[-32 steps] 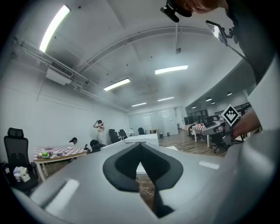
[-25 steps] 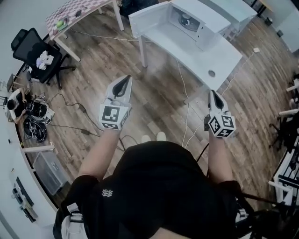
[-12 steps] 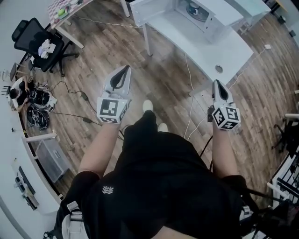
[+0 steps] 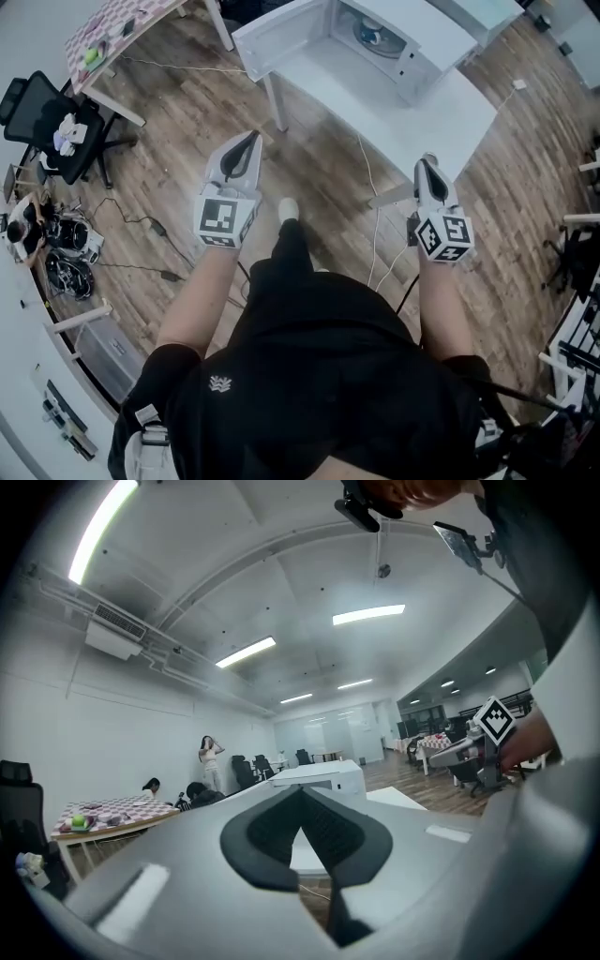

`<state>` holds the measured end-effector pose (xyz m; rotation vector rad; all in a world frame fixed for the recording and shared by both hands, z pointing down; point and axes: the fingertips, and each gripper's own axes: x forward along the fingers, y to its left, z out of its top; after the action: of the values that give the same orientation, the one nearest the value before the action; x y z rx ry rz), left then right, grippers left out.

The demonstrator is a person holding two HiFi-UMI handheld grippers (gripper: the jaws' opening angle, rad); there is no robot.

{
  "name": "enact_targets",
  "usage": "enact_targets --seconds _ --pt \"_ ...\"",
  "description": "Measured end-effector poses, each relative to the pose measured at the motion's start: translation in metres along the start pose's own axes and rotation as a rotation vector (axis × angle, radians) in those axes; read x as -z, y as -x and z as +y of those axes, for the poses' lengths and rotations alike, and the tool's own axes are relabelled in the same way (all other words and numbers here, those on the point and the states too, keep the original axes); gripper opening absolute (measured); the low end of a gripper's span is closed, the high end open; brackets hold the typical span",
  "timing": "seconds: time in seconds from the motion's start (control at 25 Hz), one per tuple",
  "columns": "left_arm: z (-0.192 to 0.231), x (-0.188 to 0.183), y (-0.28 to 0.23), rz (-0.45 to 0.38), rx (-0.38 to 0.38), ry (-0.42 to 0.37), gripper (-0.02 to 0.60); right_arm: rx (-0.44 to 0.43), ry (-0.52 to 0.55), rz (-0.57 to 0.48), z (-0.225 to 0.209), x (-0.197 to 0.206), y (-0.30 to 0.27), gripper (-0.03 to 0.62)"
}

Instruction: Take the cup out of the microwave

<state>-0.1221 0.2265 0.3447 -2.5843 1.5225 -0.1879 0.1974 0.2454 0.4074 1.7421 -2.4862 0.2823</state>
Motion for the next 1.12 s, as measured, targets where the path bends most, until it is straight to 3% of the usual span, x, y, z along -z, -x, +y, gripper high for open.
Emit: enact_targets --seconds 0.68,1.12 --pt "0.118 -0.011 -0.188 -0.068 0.187 0.017 0.003 0.169 0.005 0.032 -0.022 -0.046 -0.178 0.002" --pt "0.149 -0.002 -0.285 -0.112 0.301 0.019 0.003 0.273 0.008 0.017 -0.042 -0.058 -0.26 0.002"
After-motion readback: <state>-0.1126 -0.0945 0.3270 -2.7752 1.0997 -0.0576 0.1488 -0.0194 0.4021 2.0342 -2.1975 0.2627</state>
